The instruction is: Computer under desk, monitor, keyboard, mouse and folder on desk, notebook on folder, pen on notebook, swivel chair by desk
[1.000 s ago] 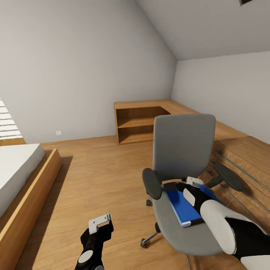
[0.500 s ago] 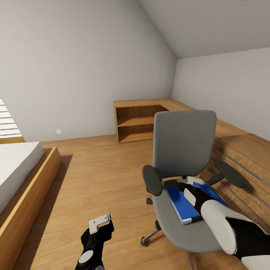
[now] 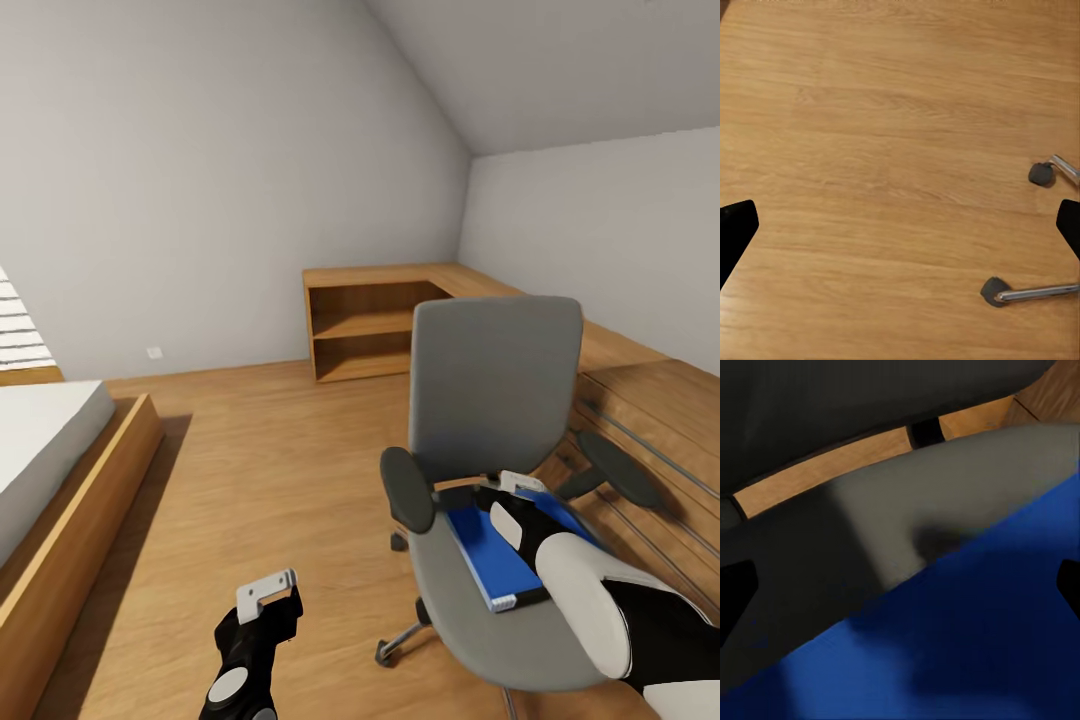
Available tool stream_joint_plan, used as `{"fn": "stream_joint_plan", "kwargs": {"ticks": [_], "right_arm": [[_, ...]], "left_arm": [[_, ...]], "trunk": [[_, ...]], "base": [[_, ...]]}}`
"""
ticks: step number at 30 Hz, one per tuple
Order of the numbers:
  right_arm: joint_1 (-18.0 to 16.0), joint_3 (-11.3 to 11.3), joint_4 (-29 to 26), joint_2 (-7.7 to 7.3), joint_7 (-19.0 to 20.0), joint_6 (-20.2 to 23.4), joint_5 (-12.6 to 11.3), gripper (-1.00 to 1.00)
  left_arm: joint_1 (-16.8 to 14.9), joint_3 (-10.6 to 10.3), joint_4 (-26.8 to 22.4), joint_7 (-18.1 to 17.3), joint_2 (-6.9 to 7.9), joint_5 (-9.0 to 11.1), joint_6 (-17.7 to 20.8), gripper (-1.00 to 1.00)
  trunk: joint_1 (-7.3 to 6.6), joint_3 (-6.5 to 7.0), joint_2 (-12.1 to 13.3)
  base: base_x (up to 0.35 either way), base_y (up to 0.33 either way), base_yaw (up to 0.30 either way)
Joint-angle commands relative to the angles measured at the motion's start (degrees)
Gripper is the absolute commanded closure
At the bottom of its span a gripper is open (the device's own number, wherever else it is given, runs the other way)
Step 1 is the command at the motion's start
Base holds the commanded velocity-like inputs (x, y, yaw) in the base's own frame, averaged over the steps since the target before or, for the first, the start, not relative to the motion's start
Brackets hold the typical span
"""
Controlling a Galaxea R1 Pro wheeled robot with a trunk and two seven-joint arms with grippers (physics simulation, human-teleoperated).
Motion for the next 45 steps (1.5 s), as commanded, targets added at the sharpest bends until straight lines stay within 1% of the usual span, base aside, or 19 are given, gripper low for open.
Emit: {"fn": "stream_joint_plan", "kwargs": {"ticks": [1,19,26,45], "right_arm": [[-0.01,0.14,-0.12,0.01,-0.18,0.25,-0.57,-1.00],[-0.01,0.14,-0.12,0.03,-0.27,0.44,-0.53,-1.00],[-0.01,0.14,-0.08,0.03,-0.28,0.45,-0.52,-1.00],[-0.01,0.23,-0.03,0.03,-0.29,0.36,-0.43,-1.00]], "left_arm": [[-0.05,-0.07,-0.08,0.38,0.02,0.24,0.22,-1.00],[-0.05,0.02,-0.55,0.55,-0.04,0.14,0.02,-1.00],[-0.05,0.02,-0.68,0.55,-0.04,0.14,0.05,-1.00],[-0.05,0.11,-0.67,0.47,-0.05,0.14,0.10,-1.00]], "trunk": [[0.01,-0.05,-0.02],[0.01,-0.05,-0.02],[1.55,-1.31,-2.83],[1.55,-1.31,-2.83]], "base": [[0.136,0.000,0.000],[0.022,0.000,0.000],[0.000,0.000,0.000],[0.000,0.000,0.000]]}}
